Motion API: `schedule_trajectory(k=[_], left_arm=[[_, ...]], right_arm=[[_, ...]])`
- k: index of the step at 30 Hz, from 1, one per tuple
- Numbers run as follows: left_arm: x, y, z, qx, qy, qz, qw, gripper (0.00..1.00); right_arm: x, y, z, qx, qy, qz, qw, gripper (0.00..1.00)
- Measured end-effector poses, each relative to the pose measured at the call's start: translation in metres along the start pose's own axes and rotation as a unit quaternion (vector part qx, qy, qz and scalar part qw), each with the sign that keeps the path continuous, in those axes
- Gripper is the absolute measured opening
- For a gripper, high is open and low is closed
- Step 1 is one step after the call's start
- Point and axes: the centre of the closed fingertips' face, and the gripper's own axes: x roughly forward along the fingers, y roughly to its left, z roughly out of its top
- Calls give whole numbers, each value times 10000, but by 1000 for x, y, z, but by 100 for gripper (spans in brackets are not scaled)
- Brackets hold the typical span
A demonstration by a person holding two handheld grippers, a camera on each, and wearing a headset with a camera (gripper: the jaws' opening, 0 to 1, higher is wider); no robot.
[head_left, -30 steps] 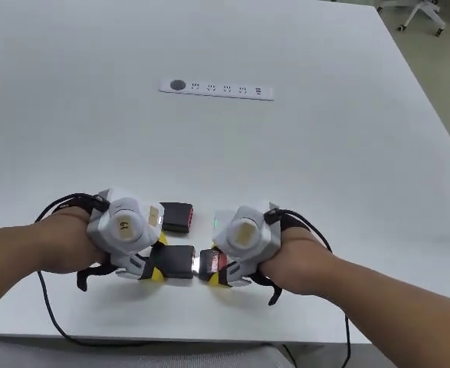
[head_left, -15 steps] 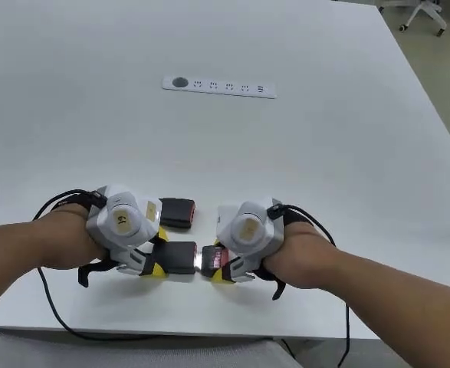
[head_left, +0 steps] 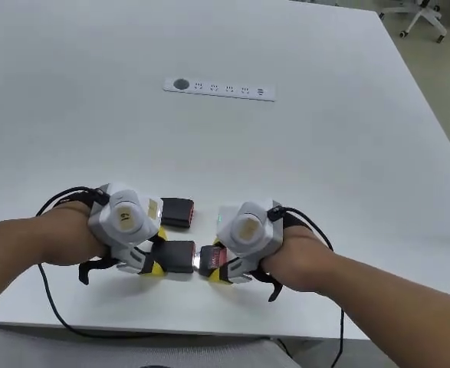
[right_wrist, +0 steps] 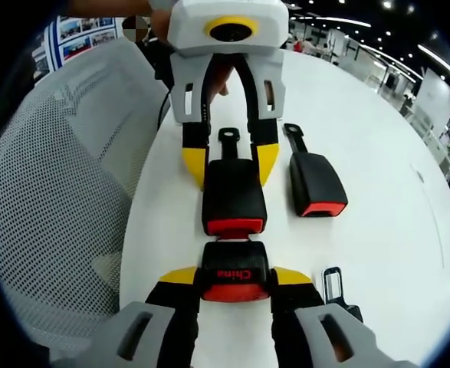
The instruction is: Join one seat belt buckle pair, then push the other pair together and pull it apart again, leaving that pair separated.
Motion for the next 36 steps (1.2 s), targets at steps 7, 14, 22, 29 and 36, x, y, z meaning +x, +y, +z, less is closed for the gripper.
schedule_trajectory(k=[7, 14, 22, 29, 36], left_arm=[[-12, -10, 14, -183, -150, -111, 9997, 36], [-31, -1, 31, -26, -272, 145, 9995, 43], [-47, 31, 46, -62, -440, 480, 9979, 46], [-45, 60, 34, -230, -341, 628, 9972, 46], [-43, 82, 21, -273, -242, 660, 9972, 46]], right_arm=[[-6, -6, 1, 29, -39, -157, 9999, 41], [-24, -9, 8, 69, -179, -220, 9996, 45], [-52, -42, 13, -17, -328, -448, 9985, 39], [-66, -78, -16, 165, -182, -663, 9975, 35], [-64, -85, -34, 176, 48, -553, 9983, 35]])
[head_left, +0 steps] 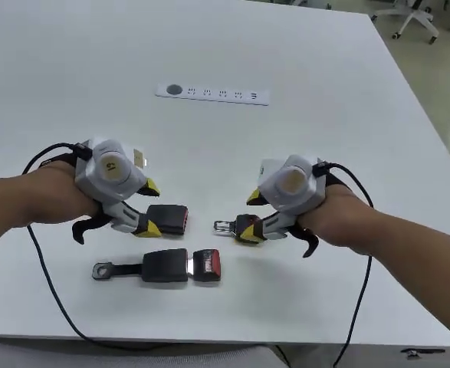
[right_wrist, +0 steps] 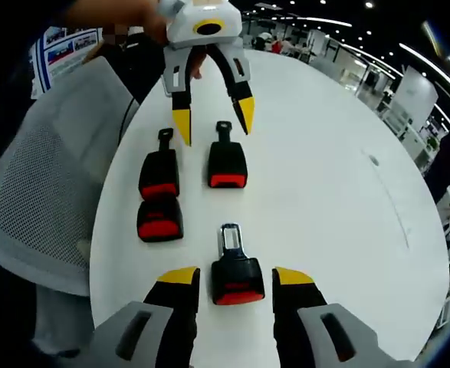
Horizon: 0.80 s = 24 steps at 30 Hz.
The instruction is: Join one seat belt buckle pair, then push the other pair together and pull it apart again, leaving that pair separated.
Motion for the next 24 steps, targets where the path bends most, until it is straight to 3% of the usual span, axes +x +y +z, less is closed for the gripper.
schedule_trajectory(k=[3, 6, 12, 15, 18, 23, 24], left_arm=[[10, 7, -9, 83, 88, -63, 9999, 46], [13, 10, -6, 68, 84, -111, 9999, 46], [33, 11, -13, 157, 197, -317, 9992, 42], [35, 8, -10, 176, 205, -366, 9990, 42], [40, 1, -14, 264, 281, -464, 9982, 39], [42, 0, -16, 358, 383, -399, 9978, 37], [41, 0, -13, 309, 307, -437, 9981, 37]], right_arm=[[1, -1, -4, -40, 74, 37, 10000, 33], [11, -4, -9, 5, 80, 89, 9999, 33], [19, 2, -15, -15, 167, 297, 9994, 30], [23, 2, -18, -45, 204, 338, 9992, 31], [28, 1, -21, -75, 210, 371, 9991, 31], [32, 0, -22, -76, 179, 427, 9989, 32], [33, -2, -22, -65, 171, 426, 9989, 32]])
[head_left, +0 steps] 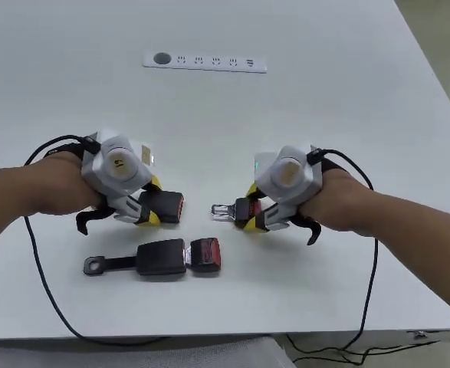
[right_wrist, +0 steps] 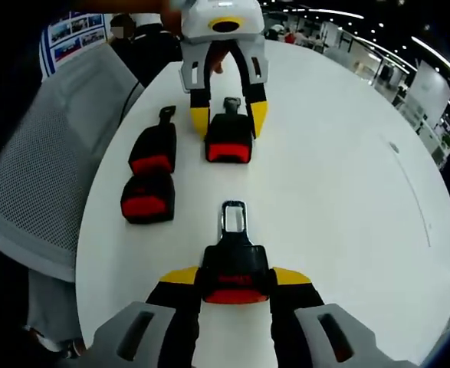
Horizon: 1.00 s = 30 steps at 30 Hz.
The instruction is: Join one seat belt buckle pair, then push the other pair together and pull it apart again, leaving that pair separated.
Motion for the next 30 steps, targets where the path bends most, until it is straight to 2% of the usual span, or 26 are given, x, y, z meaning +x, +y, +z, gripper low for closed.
schedule_trajectory(k=[2, 12, 21, 27, 30], left_arm=[[0, -2, 0, -90, 32, -3, 10000, 36], [0, -4, 1, 20, 27, -5, 10000, 35], [1, -4, 2, -27, 53, 34, 10000, 35], [1, -4, 2, 8, 75, 57, 10000, 35], [1, -2, 1, 4, 52, 63, 10000, 34]], right_arm=[[1, 0, 1, 31, -6, 12, 10000, 32], [5, 3, 11, -86, -77, 69, 9999, 32], [21, 7, 40, -121, -176, 29, 9998, 32], [26, 4, 49, -198, -137, -9, 9997, 31], [28, 5, 53, -160, -210, 24, 9996, 31]])
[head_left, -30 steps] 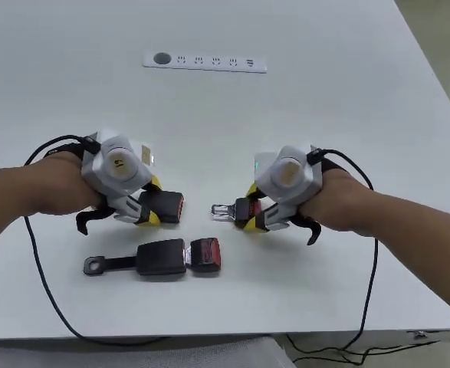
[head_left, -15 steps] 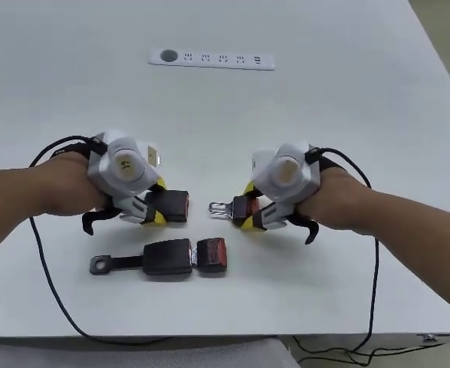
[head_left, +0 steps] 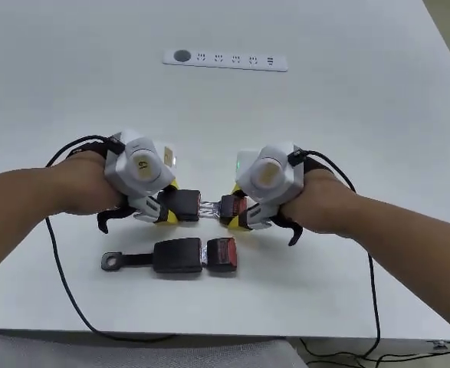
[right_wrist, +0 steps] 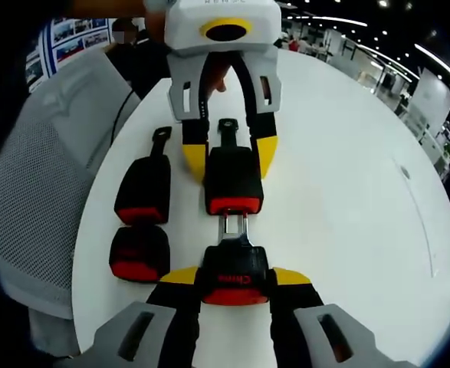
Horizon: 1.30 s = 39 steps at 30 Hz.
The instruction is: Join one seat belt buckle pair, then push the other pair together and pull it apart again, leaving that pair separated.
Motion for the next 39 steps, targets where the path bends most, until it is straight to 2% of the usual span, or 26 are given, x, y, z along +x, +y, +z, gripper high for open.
schedule_trajectory(k=[4, 5, 9, 14, 17, 20, 22, 29, 33, 39], left_arm=[[0, -1, 1, 42, 3, -5, 10000, 34], [0, 0, 0, 146, 41, -4, 9999, 34], [3, 3, -3, 161, 30, -42, 9999, 33], [3, 4, -3, 207, -19, -163, 9997, 33], [4, 5, -4, 177, -46, -147, 9997, 33], [5, 5, -5, 186, -23, -132, 9997, 33], [5, 5, -6, 183, -15, -138, 9997, 32], [6, 2, -4, 122, 31, -152, 9998, 33], [5, 1, -3, 108, -19, -139, 9998, 33], [4, -1, -1, 86, 65, -180, 9998, 33]], right_arm=[[5, 1, 9, 6, -109, 5, 9999, 31], [6, 1, 6, -40, -1, -2, 10000, 31], [3, 0, 7, -37, -127, -2, 9999, 30], [5, -1, 9, -113, -88, 0, 9999, 29], [7, 0, 12, -28, -107, 19, 9999, 29], [13, 3, 23, 16, -176, 18, 9998, 29], [14, 2, 24, -23, -103, -3, 9999, 29], [13, 3, 22, -46, -66, 24, 10000, 29], [14, 3, 22, -32, -74, 19, 10000, 30], [12, 3, 22, -32, -90, 39, 9999, 30]])
